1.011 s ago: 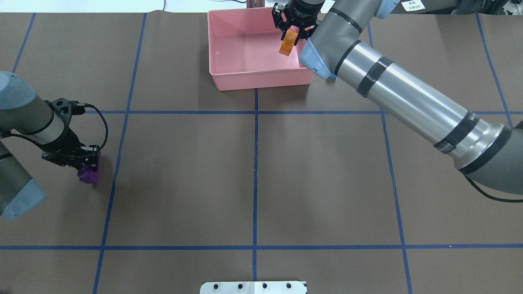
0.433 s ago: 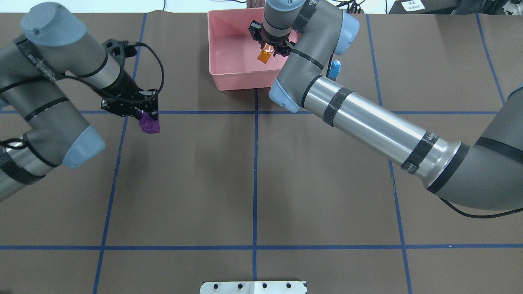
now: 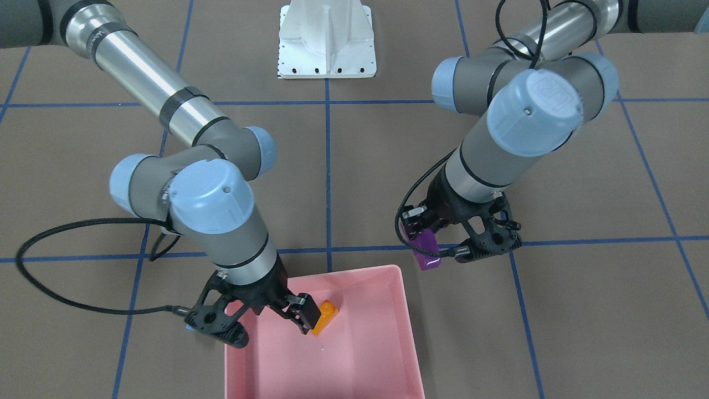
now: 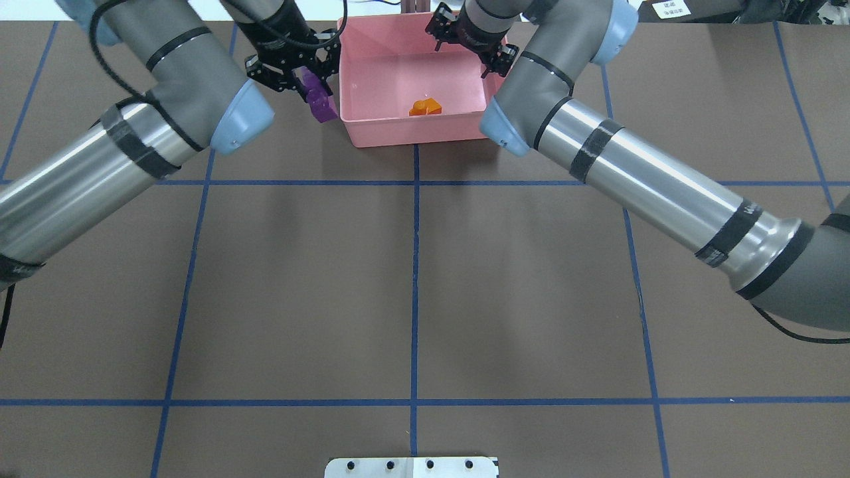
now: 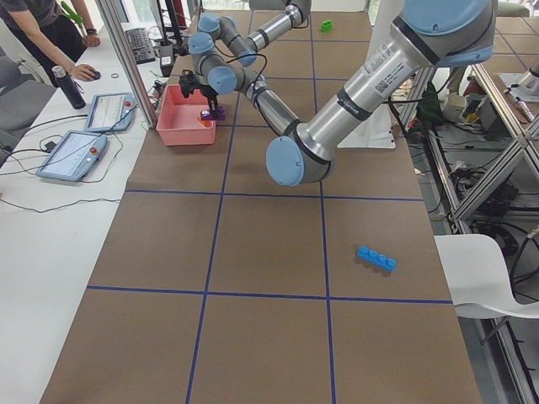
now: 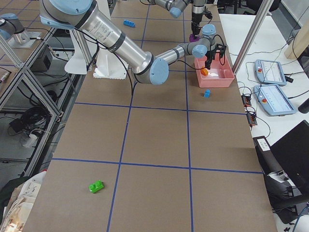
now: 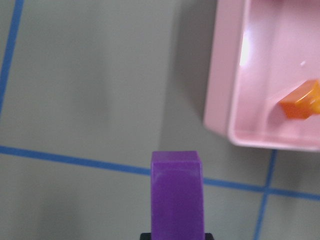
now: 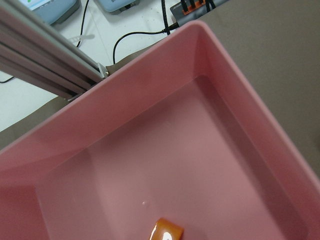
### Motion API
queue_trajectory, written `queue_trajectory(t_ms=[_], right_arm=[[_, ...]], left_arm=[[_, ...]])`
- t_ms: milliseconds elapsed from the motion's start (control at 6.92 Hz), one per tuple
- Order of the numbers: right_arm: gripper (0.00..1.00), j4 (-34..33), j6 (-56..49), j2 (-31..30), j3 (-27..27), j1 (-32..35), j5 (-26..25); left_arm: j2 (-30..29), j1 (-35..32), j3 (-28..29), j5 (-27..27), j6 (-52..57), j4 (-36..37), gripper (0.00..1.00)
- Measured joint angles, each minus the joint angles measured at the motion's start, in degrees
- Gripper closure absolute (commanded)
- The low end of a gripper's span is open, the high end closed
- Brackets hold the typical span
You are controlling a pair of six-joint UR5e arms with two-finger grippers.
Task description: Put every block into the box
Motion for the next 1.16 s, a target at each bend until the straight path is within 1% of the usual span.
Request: queue_trajectory(t_ms=[144,289,433,578,722,867,1011,1156], right_arm=[[0.00,0.05,-4.24,-2.62,0.88,2.82,2.46],[0.00,0.13,-9.23,-5.41,1.17,5.15,3.36],[0.00,0.26,-13.90,-8.48,1.24,7.08,3.64],[0.00,0.47,-16.99,-11.50,1.22,8.02,3.59],[0.00,0.70,-18.23,-13.65,1.11,8.19,3.31],[0.00,0.87,-18.14,-14.35,0.94,7.98,3.13],[0.00,0.94,-17.20,-14.13,0.69,7.29,2.92],[0.00,0.99,-16.19,-13.51,0.43,6.34,2.73]], left_arm=[[-3.77,-0.59,7.75,0.87,-2.62,-6.19,0.88],[-6.60,-0.67,14.66,3.33,-5.78,-12.48,0.57],[-9.55,-0.11,20.79,6.33,-7.54,-16.86,0.32],[-11.19,0.78,24.70,8.57,-8.14,-20.22,0.00],[-11.81,1.42,26.38,9.87,-8.22,-22.22,0.00],[-11.97,1.12,26.26,10.14,-8.11,-22.75,0.00],[-11.86,-0.01,24.59,9.02,-7.96,-21.88,0.00],[-11.25,-1.47,21.75,6.33,-7.78,-19.87,0.00]])
